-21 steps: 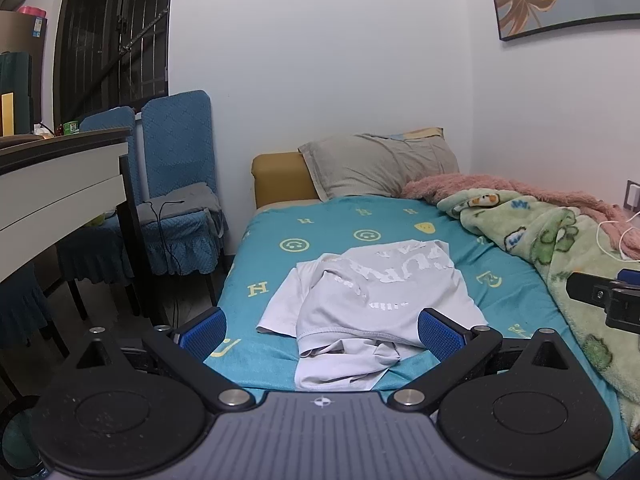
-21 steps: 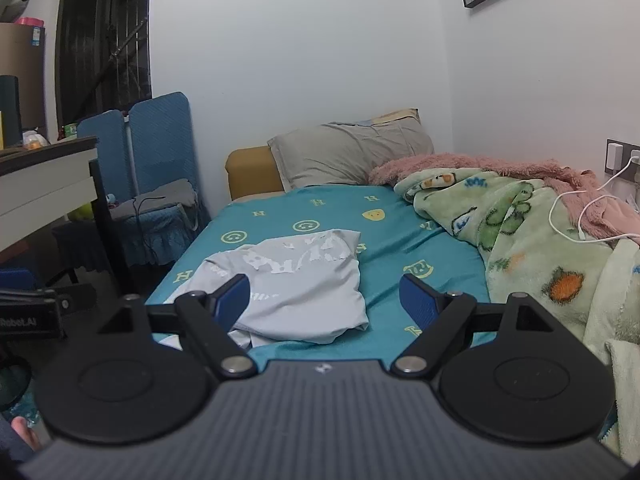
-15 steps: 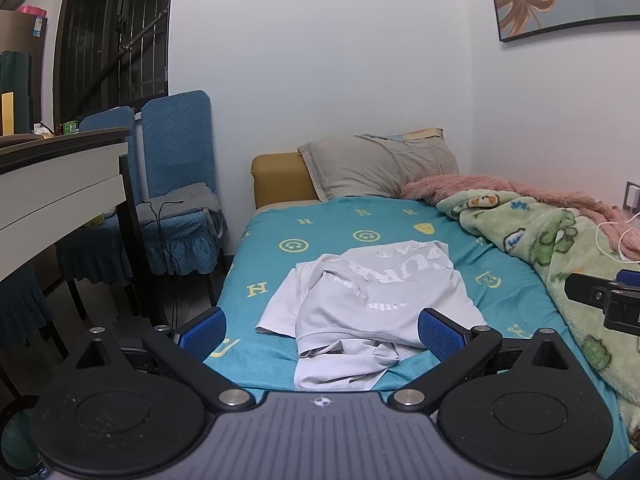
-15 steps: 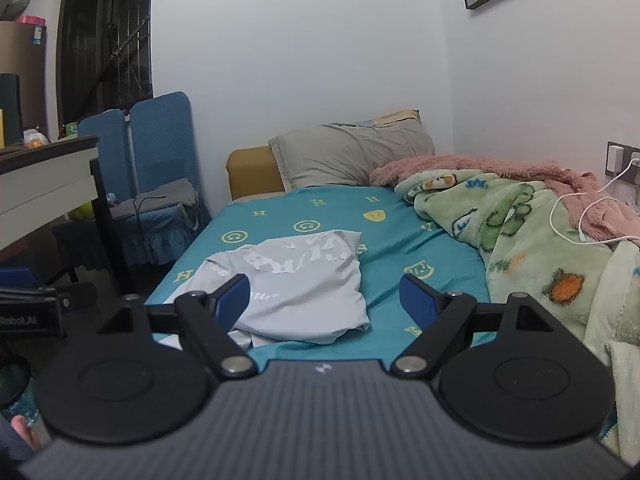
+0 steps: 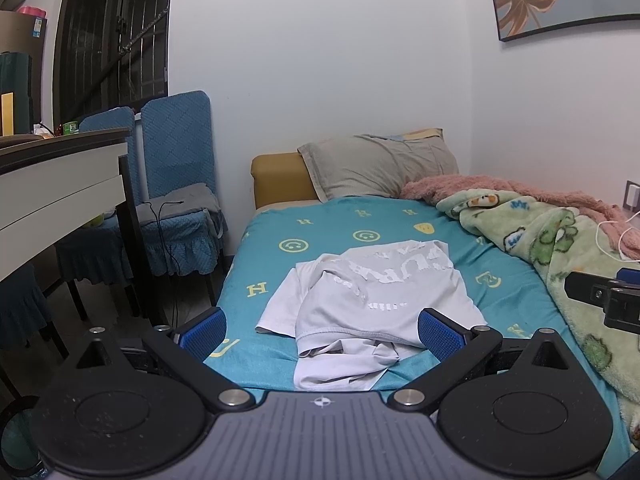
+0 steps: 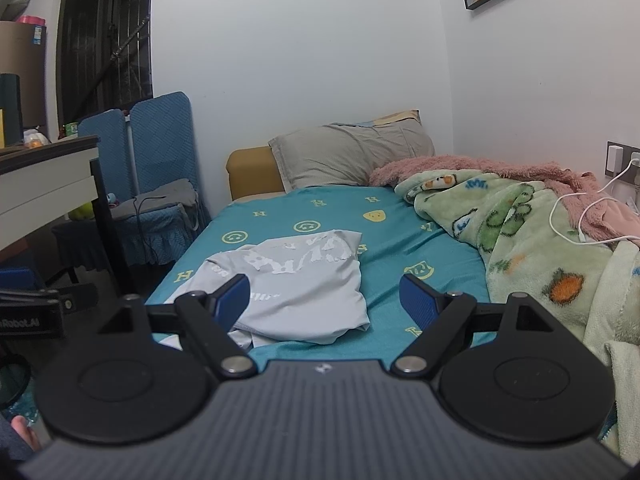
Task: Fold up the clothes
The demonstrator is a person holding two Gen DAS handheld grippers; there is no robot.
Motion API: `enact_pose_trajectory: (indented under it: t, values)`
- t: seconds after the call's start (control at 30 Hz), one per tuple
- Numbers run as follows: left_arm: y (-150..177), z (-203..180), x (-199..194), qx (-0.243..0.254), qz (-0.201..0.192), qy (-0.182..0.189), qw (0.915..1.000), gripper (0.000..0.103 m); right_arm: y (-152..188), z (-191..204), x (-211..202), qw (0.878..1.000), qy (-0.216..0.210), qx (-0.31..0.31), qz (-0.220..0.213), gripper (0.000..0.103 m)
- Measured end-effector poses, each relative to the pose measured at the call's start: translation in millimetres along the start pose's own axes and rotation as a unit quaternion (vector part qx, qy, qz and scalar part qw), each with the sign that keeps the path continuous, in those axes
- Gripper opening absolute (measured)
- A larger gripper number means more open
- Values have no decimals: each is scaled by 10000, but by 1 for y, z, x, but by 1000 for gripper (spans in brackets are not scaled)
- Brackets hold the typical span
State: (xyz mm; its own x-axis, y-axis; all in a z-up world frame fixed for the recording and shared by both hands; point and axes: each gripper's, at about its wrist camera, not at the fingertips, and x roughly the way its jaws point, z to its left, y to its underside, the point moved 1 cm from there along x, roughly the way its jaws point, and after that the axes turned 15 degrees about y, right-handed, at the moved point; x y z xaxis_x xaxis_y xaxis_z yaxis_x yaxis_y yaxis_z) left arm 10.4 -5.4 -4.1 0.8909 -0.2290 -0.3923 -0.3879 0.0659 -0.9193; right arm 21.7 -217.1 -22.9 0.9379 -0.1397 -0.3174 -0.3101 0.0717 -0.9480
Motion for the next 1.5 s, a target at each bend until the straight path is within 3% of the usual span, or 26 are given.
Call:
enact_pose_trajectory:
  t: [1.1, 1.5]
  values:
    - [4, 3, 4, -4, -13, -30, 10000, 103, -2, -3, 1, 10000, 26, 54, 19, 83]
    - [-18, 1, 4, -108, -69, 95, 9999, 103, -3, -3, -1, 10000, 68, 73, 0, 83]
